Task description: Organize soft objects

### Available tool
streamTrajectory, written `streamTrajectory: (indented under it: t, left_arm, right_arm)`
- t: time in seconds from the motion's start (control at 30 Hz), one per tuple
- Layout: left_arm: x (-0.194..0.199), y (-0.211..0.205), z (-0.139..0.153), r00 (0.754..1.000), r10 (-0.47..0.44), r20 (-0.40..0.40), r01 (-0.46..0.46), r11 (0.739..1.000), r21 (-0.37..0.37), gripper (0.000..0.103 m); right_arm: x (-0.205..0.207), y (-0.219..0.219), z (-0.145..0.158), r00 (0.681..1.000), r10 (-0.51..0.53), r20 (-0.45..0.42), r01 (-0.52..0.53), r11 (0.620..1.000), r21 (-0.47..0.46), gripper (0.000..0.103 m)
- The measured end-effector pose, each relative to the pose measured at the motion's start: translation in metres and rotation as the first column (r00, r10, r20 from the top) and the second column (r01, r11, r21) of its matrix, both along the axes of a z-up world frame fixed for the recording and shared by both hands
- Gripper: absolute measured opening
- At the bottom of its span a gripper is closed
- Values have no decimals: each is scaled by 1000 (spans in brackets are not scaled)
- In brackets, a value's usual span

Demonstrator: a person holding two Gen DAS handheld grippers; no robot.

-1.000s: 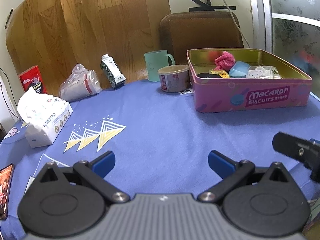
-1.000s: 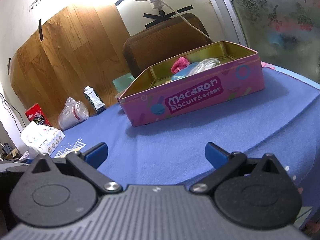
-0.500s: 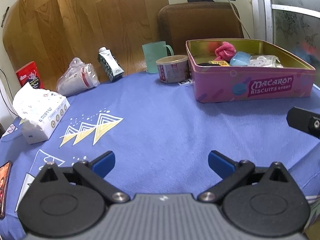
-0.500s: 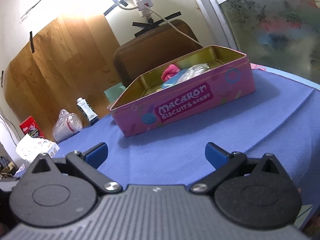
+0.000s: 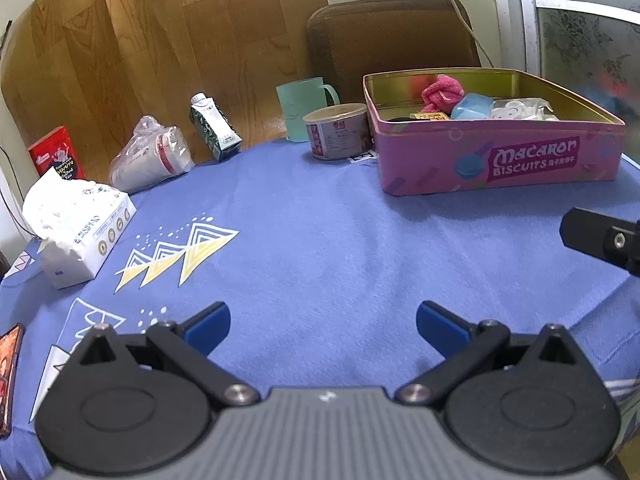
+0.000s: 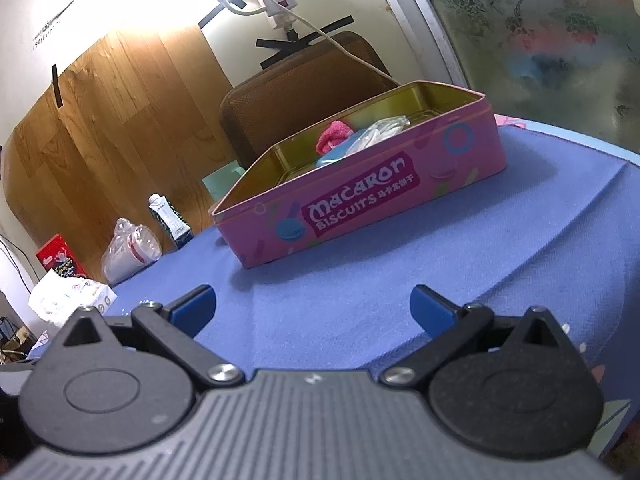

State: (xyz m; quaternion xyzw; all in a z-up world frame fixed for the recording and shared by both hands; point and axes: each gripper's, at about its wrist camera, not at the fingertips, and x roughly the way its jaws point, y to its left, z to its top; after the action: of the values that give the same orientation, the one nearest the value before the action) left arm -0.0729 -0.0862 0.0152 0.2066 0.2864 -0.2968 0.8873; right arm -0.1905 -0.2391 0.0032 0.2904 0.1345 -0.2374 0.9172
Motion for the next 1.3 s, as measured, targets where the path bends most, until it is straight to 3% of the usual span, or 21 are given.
streamTrajectory:
  t: [0.37,0.63,1.3]
  left_arm:
    - [2,1,-2,999,-12,-39,12,1000,12,103]
    - [9,-5,0,998,-2,-64,1,1000,-18,103]
    - [7,-8,-3,997,-20,-73,20,1000,10,103]
  right_arm:
    - [5,0,-2,1000,-1,2,1,1000,0,103]
    - [4,1,0,1000,-26,-2,26,997,-79,103]
    - [10,1,-2,999,-36,1,36,997,-67,103]
